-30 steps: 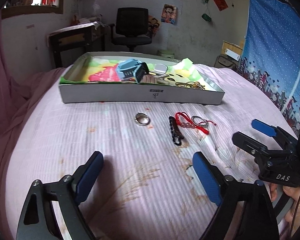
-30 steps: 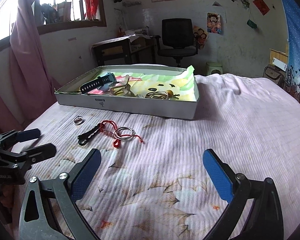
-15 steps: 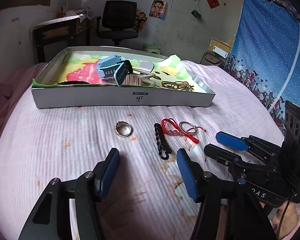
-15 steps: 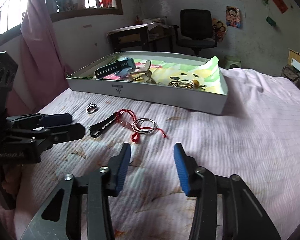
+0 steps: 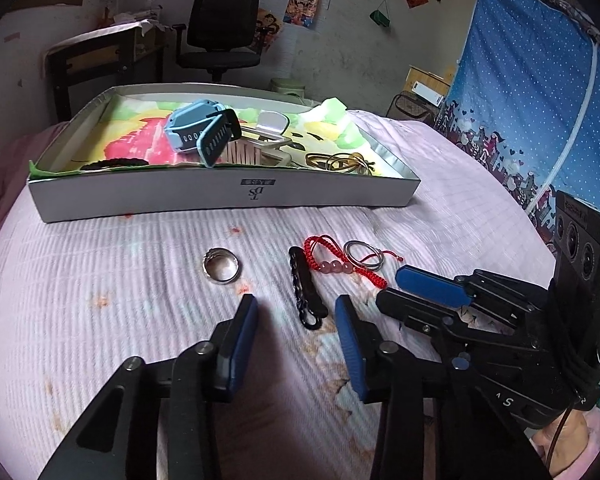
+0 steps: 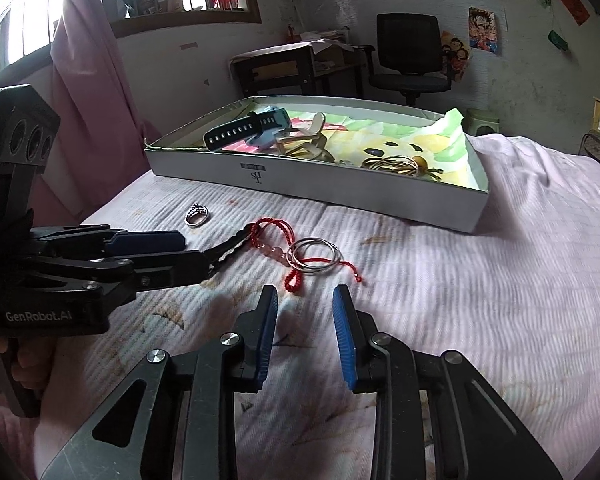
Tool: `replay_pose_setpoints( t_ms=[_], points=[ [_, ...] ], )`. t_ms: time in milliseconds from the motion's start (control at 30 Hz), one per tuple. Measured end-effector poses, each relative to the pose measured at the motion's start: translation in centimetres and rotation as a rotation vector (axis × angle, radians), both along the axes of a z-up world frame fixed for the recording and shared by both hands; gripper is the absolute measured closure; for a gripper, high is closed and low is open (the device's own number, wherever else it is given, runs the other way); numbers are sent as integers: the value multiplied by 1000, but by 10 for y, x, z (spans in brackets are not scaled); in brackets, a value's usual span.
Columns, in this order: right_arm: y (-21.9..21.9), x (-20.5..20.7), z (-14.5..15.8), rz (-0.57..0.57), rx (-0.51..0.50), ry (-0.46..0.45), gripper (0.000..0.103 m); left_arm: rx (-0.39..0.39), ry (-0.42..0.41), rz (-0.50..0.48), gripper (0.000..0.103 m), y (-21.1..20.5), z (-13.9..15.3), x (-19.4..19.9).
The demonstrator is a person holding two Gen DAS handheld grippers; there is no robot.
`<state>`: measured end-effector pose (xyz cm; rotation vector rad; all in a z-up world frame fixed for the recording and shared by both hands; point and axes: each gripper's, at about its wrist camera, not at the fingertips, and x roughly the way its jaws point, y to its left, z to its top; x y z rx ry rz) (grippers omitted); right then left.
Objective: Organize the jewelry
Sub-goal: 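Grasp the black bead bracelet with the left tool while the right tool grasps the red string bracelet, then carry the bead bracelet into the tray while the right tool carries the red string bracelet there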
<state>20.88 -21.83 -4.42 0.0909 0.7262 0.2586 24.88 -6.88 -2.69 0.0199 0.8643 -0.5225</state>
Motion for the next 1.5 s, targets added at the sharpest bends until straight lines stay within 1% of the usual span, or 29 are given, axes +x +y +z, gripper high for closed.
replay_pose_setpoints(
  t_ms=[167, 233, 300, 333, 533, 733, 867, 1133, 1300, 1367, 1500],
  points=[
    [4, 8, -2, 20, 3, 6, 84, -3, 26, -6, 79, -2, -4, 6],
    [6, 10, -4, 25, 2, 11, 87, 7, 37, -4, 88, -4, -7, 8],
    [6, 9, -5, 24, 6, 7, 95, 16, 40, -5, 88, -5, -8, 8],
    [5, 8, -4, 23, 8, 4, 96, 19, 37, -5, 88, -6, -9, 8],
    [3, -1, 0, 23, 27, -19, 96, 30, 18, 5, 88, -5, -5, 1],
    [0, -14, 10, 49, 38, -26, 96, 10, 1, 37, 88, 5, 2, -17],
    [2, -22, 20, 66, 23, -50, 97, -3, -37, 59, 88, 12, 8, -31],
    [-1, -39, 54, 58, 34, -173, 97, -37, -155, 98, 88, 21, 35, -46],
    [-4, -41, 64, 22, 46, -253, 97, -66, -237, 163, 88, 27, 59, -37],
    [-4, -37, 66, 0, 57, -277, 97, -63, -268, 191, 88, 28, 66, -30],
    [-3, -17, 70, -44, 65, -321, 97, -35, -321, 249, 88, 32, 77, -10]
  ],
)
